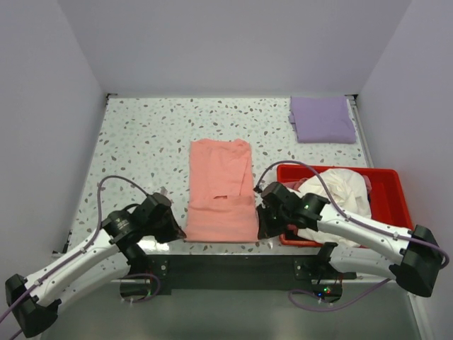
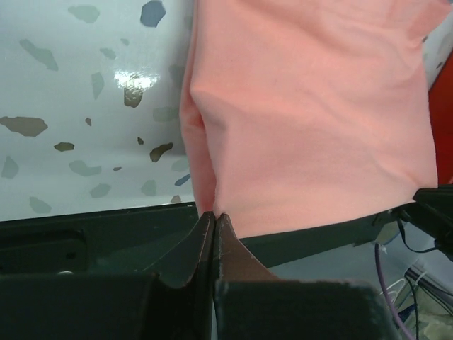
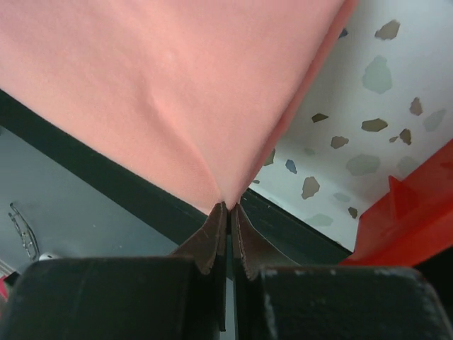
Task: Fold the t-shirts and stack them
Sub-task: Fold the tshirt
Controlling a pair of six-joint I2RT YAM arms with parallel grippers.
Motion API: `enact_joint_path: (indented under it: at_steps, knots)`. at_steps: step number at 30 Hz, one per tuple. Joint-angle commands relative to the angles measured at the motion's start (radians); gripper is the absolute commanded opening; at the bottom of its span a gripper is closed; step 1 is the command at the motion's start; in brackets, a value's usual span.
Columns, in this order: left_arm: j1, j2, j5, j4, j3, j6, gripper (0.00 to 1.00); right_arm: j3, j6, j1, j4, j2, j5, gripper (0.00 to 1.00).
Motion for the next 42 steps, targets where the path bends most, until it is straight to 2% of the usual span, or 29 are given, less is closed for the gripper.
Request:
enact_joint_path:
  at_steps: [1,7,10,16,24,32,42]
  knots:
    - [-0.002,0.033,-0.115,-0.098,0.131,0.032,0.0,0.119,-0.065,-0.005,-0.16,-0.027,0.083,0.0]
    - [-0.004,0.133,-0.245,-0.062,0.3,0.096,0.0,0.243,-0.154,-0.106,-0.191,-0.036,0.145,0.0]
    - [-0.002,0.18,-0.335,-0.02,0.372,0.113,0.0,0.274,-0.188,-0.2,-0.127,-0.018,0.107,0.0]
    - [0.018,0.269,-0.457,0.136,0.473,0.197,0.0,0.384,-0.254,-0.266,0.011,0.045,0.151,0.0]
    - [0.231,0.455,-0.336,0.262,0.588,0.371,0.0,0.501,-0.275,-0.376,0.102,0.169,0.099,0.0]
    - [0.302,0.613,-0.305,0.32,0.719,0.451,0.0,0.631,-0.306,-0.464,0.126,0.297,0.033,0.0]
    - [0.414,0.752,-0.23,0.392,0.78,0.5,0.0,0.717,-0.315,-0.545,0.152,0.467,-0.064,0.0]
